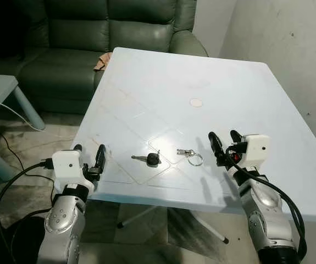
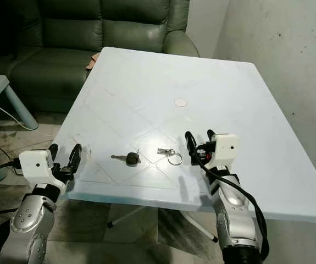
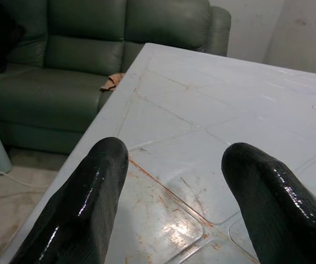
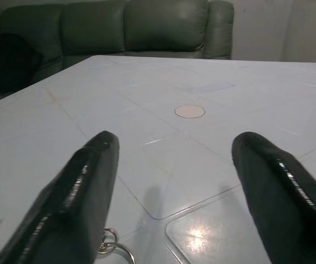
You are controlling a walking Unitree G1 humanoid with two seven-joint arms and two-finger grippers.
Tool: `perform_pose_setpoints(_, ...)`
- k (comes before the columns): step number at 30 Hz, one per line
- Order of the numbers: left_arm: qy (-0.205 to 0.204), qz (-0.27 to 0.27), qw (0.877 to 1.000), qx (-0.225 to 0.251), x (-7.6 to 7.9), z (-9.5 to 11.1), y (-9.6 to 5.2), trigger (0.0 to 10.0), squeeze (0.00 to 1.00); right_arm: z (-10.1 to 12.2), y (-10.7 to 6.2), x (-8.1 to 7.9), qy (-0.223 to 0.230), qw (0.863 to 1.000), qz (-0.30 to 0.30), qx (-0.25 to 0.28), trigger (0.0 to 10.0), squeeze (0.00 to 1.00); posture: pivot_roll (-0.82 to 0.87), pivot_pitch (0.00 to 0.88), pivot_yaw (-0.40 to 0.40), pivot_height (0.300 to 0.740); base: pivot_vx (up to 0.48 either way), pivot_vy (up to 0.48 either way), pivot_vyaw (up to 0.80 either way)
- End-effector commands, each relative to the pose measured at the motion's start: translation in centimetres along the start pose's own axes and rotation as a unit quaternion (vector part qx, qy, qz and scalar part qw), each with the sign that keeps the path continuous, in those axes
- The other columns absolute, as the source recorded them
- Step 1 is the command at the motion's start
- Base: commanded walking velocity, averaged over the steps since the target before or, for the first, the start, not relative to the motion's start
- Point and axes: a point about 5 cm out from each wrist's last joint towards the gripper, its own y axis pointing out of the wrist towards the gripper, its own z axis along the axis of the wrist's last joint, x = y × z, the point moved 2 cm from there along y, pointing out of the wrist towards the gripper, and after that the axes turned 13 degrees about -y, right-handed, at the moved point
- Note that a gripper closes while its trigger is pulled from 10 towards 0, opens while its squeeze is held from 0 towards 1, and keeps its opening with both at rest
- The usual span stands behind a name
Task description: Hang keys on a hook
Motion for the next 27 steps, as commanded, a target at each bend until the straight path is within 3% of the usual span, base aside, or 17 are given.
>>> perform_pose_setpoints(1, -0.004, 0.002, 1.0, -0.004, -0.07, -0.13, 0.11, 10.0, 0.0, -0.54, -0.17, 0.38, 0.002, 1.0, -0.013, -0.012, 10.0, 1.0, -0.01, 0.042, -0.045, 0.74, 0.0, 0.0, 0.0)
perform_pose_setpoints(4, -0.007, 0.004, 1.0, -0.005, -0.11, -0.15, 0.11, 10.0, 0.0, -0.6, -0.19, 0.43, -0.001, 1.0, -0.017, -0.015, 10.0, 1.0, -0.01, 0.042, -0.045, 0.74, 0.0, 0.0, 0.0)
perform_pose_setpoints(5, -0.025, 0.017, 1.0, -0.007, -0.57, -0.14, 0.31, 10.0, 0.0, -0.93, -0.21, 0.41, -0.014, 0.999, -0.024, -0.028, 10.0, 0.0, -0.02, 0.05, -0.039, 0.74, 0.0, 0.341, 0.0)
perform_pose_setpoints(27, -0.049, 0.03, 0.998, -0.005, -0.99, 0.07, 0.64, 10.0, 0.0, -1.0, -0.33, -0.05, -0.024, 0.999, -0.015, -0.033, 10.0, 0.0, -0.02, 0.05, -0.043, 0.74, 0.0, 0.447, 0.0)
